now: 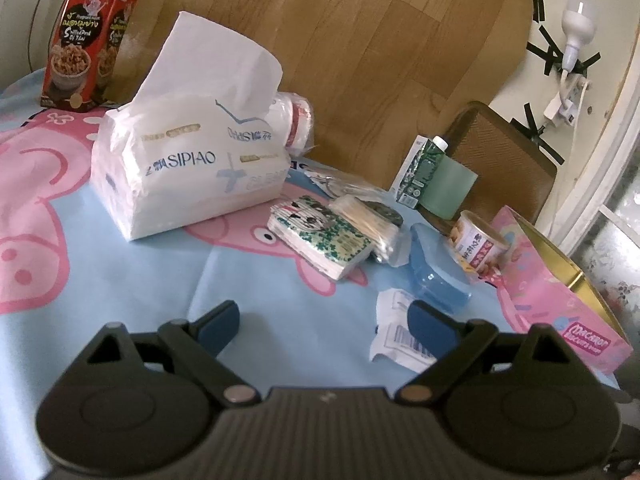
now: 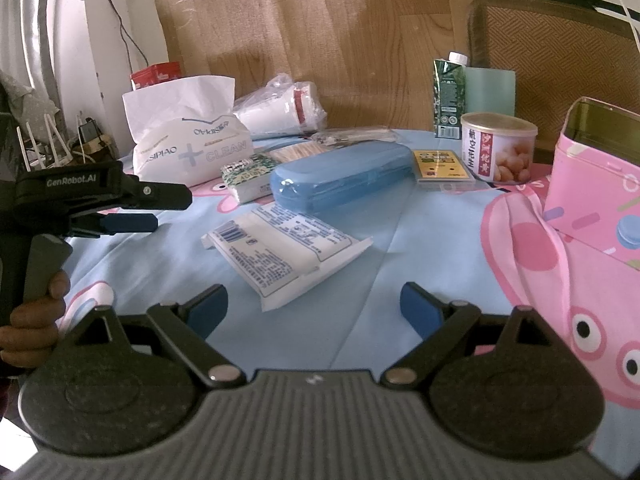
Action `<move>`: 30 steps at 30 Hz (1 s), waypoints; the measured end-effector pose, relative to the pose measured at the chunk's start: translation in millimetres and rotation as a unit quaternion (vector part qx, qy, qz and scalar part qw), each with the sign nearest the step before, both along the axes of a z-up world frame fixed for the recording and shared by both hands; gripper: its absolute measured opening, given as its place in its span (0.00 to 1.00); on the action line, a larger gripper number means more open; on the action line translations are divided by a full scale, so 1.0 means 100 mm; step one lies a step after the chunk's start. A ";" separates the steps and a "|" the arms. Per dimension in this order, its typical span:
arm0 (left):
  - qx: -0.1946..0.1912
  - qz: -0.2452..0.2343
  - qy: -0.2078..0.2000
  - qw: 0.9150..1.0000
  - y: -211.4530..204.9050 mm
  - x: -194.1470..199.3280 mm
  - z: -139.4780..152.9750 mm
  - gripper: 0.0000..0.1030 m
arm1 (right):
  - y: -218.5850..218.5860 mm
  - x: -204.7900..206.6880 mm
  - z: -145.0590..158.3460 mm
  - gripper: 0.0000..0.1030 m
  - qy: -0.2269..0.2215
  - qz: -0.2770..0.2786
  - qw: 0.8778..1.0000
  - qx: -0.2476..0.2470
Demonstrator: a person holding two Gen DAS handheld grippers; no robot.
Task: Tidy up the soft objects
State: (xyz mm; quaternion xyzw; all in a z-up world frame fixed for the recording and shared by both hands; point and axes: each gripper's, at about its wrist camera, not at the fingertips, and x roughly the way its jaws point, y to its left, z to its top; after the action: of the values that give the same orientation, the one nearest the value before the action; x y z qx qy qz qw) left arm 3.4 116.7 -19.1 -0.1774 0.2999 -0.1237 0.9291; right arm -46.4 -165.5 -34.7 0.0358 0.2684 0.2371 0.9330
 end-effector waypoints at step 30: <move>-0.018 -0.011 -0.003 1.000 0.04 -0.01 0.01 0.92 | 0.01 0.00 -0.01 0.92 -0.001 0.004 1.000 -0.002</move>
State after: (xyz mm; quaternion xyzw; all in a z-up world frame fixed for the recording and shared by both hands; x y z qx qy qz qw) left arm 2.4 121.0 -18.5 -0.1900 0.2973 -0.1399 0.9252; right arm -46.2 -164.4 -35.4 0.0329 0.2681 0.2406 0.9323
